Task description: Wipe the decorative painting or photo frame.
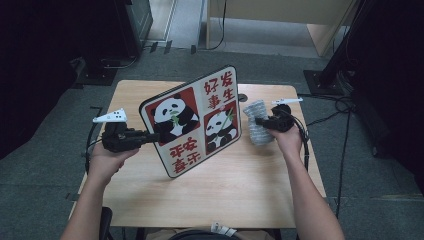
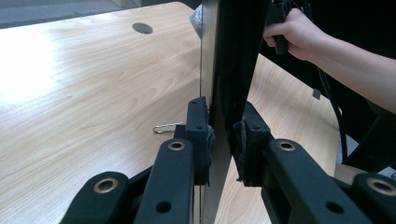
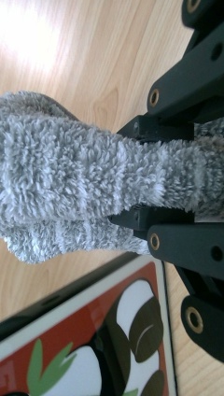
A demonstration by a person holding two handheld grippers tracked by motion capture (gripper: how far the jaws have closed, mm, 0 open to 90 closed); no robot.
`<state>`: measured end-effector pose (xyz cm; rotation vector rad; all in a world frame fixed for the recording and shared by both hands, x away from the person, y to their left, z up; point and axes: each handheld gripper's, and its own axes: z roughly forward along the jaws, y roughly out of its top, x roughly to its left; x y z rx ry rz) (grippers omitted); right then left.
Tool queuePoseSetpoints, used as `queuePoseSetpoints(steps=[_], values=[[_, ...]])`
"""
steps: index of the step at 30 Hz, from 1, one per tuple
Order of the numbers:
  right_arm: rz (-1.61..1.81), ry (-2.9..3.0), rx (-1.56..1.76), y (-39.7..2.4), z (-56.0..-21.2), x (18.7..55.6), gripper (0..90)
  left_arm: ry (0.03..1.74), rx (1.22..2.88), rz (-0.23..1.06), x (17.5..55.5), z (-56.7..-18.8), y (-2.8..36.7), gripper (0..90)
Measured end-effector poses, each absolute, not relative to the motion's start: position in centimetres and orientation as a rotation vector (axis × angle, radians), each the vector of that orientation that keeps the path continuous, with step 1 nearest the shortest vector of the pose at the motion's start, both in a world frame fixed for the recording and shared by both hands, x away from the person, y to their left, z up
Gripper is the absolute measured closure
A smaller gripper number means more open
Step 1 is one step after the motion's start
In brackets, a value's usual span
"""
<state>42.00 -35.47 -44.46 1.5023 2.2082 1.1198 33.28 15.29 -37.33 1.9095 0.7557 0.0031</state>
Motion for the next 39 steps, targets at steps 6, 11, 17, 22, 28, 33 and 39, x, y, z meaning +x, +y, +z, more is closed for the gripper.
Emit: queuePoseSetpoints(steps=[6, 11, 17, 22, 28, 33, 39], values=[[1.126, 2.170, 1.501, -36.6, -44.2, 41.8, 67.4, 0.755, 1.907, -0.001, 33.3, -37.3, 15.2, 78.4], [1.114, 2.130, 1.495, -37.6, -44.1, 41.8, 67.4, 0.754, 1.908, -0.001, 33.3, -37.3, 15.3, 78.4], [1.074, 2.109, 1.533, -38.5, -44.9, 42.3, 67.4, 0.753, 1.909, 0.001, 33.3, -37.3, 15.3, 78.4], [1.027, 2.097, 1.560, -39.1, -45.8, 42.8, 67.4, 0.753, 1.909, 0.001, 33.3, -37.3, 15.3, 78.4], [1.008, 2.087, 1.608, -39.6, -46.9, 43.3, 67.2, 0.752, 1.910, 0.001, 33.3, -37.3, 15.3, 78.3], [0.993, 2.074, 1.632, -39.5, -47.9, 44.0, 66.2, 0.753, 1.910, 0.001, 33.3, -37.3, 15.3, 78.3], [0.958, 2.064, 1.664, -39.6, -48.9, 44.4, 62.5, 0.755, 1.909, 0.001, 33.3, -37.3, 15.3, 78.3]])
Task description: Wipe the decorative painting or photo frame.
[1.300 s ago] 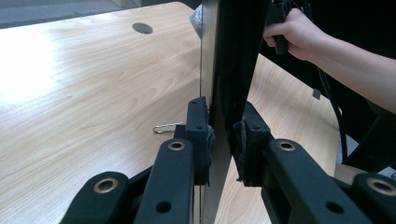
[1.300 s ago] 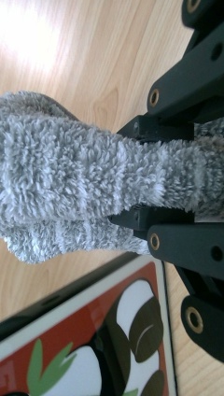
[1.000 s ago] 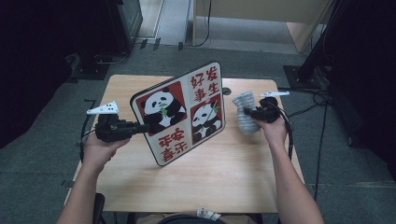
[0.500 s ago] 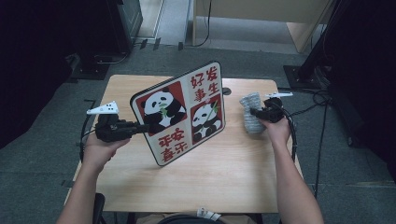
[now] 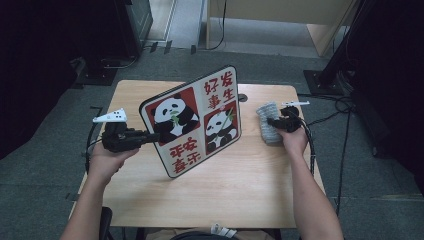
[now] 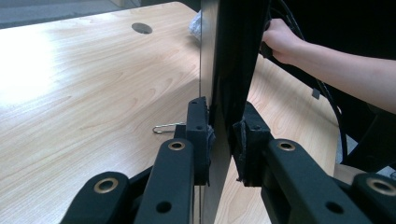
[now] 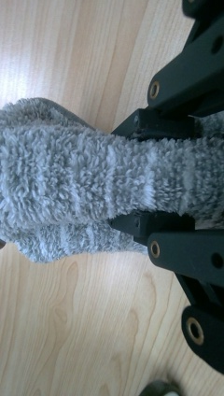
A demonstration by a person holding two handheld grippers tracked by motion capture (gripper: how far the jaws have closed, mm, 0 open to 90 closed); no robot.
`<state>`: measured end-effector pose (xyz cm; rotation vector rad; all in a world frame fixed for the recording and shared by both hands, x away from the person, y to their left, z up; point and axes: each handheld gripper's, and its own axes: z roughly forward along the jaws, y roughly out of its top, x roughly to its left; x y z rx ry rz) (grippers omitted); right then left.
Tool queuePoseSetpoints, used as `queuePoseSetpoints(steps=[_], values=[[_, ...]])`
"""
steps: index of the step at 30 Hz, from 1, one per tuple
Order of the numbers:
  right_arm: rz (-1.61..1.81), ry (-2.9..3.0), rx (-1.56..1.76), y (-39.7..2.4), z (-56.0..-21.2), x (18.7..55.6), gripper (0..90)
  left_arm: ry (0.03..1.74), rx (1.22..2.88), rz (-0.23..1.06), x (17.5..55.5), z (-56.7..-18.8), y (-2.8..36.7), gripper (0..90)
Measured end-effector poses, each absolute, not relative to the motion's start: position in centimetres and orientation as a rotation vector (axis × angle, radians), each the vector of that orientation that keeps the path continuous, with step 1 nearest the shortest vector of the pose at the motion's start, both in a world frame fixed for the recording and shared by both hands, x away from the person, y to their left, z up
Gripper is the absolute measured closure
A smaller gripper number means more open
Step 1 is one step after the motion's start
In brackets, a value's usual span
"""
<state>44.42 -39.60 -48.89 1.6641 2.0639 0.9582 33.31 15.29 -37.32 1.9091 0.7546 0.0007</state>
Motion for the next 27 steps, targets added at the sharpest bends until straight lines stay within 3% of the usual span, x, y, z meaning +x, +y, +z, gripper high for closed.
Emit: queuePoseSetpoints(steps=[6, 10, 17, 27], values=[[0.958, 2.060, 1.681, -39.7, -49.1, 44.6, 59.6, 0.755, 1.913, 0.005, 33.3, -37.3, 15.3, 78.2], [0.995, 2.058, 1.714, -39.9, -49.1, 44.6, 49.9, 0.758, 1.917, 0.009, 33.2, -37.2, 15.2, 78.1], [1.006, 2.038, 1.708, -40.1, -48.4, 44.4, 42.1, 0.788, 1.945, 0.026, 33.2, -37.2, 15.0, 74.3], [1.024, 2.046, 1.628, -39.6, -46.5, 43.4, 37.7, 0.829, 1.948, 0.084, 33.2, -37.3, 15.1, 57.8]])
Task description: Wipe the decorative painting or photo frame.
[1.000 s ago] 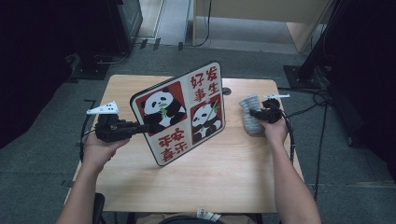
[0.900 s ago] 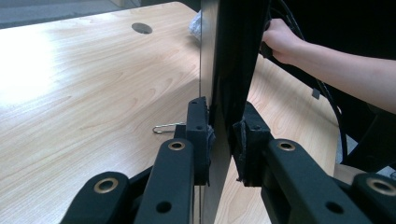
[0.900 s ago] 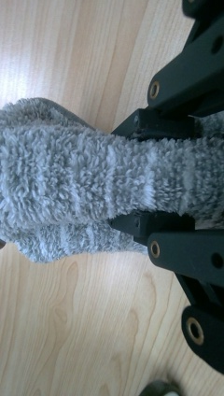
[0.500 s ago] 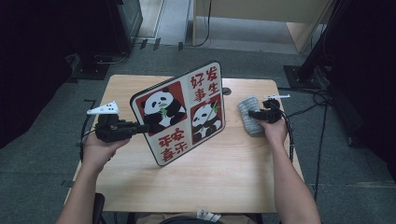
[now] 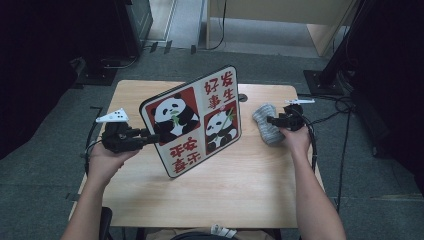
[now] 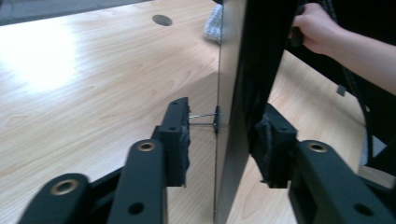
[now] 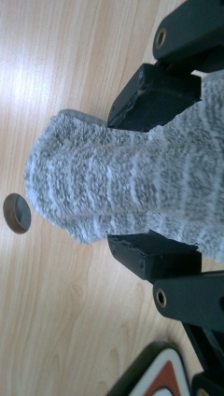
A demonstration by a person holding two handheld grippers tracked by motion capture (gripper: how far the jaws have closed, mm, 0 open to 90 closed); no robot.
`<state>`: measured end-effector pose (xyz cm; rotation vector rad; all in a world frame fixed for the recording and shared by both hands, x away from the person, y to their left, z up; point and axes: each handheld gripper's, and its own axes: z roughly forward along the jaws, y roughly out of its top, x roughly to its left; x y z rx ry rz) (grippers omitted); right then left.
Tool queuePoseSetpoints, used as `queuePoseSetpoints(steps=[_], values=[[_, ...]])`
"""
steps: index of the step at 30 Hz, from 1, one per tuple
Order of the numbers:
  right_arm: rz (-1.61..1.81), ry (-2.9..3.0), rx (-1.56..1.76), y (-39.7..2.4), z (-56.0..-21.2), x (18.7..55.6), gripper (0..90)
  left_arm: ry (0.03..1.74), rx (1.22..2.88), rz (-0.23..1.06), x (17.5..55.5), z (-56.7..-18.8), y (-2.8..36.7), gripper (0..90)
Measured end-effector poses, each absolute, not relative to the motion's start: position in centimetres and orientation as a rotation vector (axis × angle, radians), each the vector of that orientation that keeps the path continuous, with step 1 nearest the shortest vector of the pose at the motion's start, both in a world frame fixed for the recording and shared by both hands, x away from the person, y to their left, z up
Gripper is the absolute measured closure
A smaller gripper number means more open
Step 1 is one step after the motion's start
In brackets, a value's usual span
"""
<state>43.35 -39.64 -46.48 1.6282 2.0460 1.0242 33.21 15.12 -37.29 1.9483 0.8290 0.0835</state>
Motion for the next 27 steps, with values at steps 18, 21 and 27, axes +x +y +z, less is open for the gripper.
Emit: queuePoseSetpoints(steps=[18, 21, 27], values=[[1.023, 2.081, 1.484, -37.9, -43.4, 40.0, 37.4, 0.869, 1.919, 0.119, 33.4, -37.6, 15.4, 46.8], [1.043, 2.098, 1.475, -37.5, -43.2, 39.4, 37.4, 0.875, 1.918, 0.141, 33.5, -37.8, 15.4, 45.9], [1.078, 2.115, 1.429, -36.5, -42.6, 38.0, 37.4, 0.897, 1.923, 0.165, 33.6, -37.9, 15.5, 45.0]])
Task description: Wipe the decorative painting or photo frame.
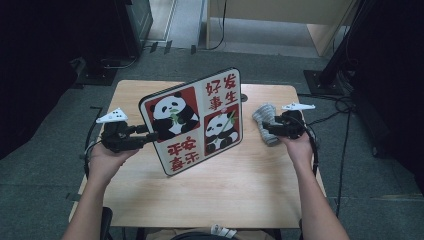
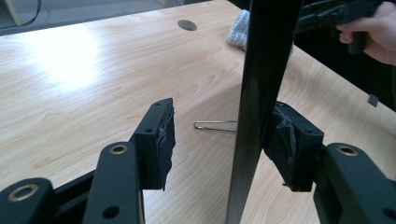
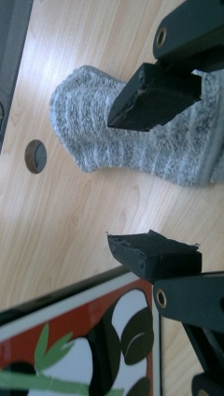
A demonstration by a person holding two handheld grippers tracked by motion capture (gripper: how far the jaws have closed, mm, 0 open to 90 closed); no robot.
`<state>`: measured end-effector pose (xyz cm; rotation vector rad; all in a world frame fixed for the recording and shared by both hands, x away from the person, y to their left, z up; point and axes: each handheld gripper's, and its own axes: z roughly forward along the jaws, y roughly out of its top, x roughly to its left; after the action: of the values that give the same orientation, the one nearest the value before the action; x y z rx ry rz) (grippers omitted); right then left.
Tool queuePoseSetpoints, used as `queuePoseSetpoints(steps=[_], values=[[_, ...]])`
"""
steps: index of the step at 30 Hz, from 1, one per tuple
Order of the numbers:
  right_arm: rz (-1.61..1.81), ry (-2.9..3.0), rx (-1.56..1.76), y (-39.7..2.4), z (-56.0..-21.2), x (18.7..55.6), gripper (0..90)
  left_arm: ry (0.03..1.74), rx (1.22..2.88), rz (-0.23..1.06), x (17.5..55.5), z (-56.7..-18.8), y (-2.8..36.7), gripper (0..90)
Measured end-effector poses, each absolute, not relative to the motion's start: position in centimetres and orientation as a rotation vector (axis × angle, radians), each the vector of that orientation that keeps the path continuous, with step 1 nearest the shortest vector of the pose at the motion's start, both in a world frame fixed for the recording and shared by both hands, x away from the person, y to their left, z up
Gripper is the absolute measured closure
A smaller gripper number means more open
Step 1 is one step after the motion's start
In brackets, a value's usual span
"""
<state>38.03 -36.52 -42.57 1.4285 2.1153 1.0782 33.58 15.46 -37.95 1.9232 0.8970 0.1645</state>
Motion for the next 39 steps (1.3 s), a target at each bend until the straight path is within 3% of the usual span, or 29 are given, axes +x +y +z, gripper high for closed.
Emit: queuePoseSetpoints(steps=[11, 39], values=[[1.107, 2.175, 1.346, -35.1, -42.2, 36.2, 37.5, 0.919, 1.922, 0.172, 34.0, -38.4, 15.7, 43.6], [1.121, 2.205, 1.354, -34.7, -43.2, 36.3, 37.7, 0.993, 1.891, 0.181, 35.8, -39.5, 16.6, 43.0]])
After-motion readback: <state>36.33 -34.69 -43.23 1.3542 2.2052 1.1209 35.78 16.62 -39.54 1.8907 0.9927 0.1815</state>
